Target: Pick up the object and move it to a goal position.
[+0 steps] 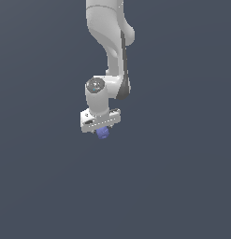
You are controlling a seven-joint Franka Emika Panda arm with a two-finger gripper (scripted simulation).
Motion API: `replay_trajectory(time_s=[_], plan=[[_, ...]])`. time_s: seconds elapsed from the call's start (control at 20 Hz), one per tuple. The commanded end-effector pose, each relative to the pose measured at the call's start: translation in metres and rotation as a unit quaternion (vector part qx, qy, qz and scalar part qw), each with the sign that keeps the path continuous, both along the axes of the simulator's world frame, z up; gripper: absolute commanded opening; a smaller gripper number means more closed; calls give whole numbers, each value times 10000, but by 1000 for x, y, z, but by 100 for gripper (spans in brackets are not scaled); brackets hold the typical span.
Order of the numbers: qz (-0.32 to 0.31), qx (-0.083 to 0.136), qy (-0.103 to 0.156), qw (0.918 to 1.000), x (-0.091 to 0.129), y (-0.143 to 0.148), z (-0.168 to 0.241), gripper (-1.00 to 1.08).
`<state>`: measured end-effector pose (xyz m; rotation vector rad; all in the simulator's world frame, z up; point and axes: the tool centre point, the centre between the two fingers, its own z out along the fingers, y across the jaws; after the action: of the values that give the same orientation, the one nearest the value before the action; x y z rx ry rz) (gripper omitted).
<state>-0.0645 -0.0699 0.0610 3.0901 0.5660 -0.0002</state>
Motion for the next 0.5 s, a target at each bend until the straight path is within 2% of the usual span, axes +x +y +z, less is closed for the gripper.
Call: replay_trajectory(time_s=[0.0, 0.3, 0.35, 0.45], plan=[[4, 0, 0, 10000, 0, 0, -11, 100], [8, 0, 0, 10000, 0, 0, -22, 100], [8, 0, 0, 10000, 0, 0, -22, -100], [8, 0, 0, 10000, 0, 0, -22, -100]])
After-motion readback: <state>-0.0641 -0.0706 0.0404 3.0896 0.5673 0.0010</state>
